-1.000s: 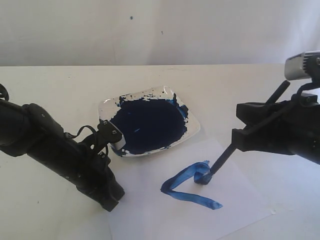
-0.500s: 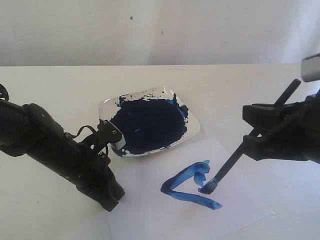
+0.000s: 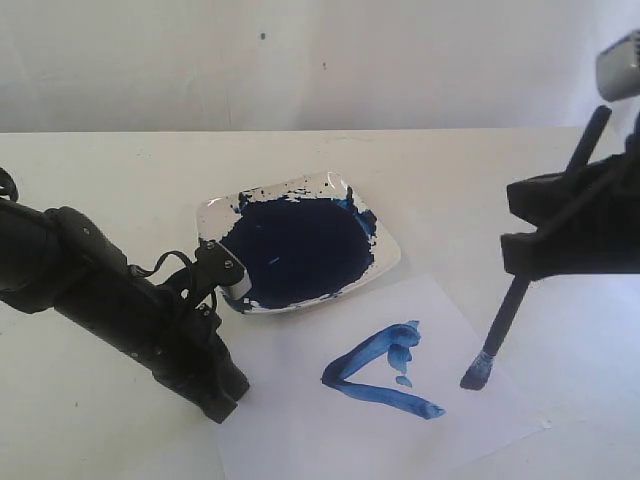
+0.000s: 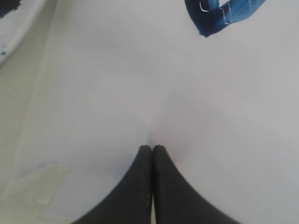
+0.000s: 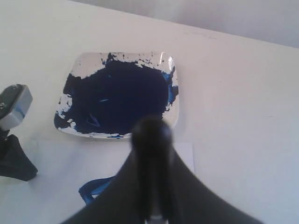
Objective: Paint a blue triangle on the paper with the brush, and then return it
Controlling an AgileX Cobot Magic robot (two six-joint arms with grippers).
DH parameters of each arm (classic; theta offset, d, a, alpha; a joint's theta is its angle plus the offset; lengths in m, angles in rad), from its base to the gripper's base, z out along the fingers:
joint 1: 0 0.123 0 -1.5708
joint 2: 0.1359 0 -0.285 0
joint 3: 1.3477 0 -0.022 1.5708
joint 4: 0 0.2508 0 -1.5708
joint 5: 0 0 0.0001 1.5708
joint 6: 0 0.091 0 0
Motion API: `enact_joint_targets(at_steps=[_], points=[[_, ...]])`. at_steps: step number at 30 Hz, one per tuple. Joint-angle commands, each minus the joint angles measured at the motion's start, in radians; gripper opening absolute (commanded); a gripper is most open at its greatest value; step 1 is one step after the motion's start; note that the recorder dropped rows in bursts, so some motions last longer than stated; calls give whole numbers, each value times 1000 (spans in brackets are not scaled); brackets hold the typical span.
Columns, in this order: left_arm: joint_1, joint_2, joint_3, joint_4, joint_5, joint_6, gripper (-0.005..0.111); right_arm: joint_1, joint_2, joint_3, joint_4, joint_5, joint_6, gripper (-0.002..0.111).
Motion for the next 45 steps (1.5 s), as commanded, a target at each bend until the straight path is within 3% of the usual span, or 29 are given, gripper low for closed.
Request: enact_joint_targets(at_steps=[1,9,30,45], points=[[-6,7,4,-8,28,-1,0,-8,111,-84,6,46,-39,0],[-6,7,4,-8,28,-1,0,-8,211,-123,257,-15,-264,0],[-6,7,4,-8,28,-1,0,-8,302,-178,266,50,-282,0],[-6,7,4,-8,28,-1,0,-8,348,-178,263,-54,-289,0]])
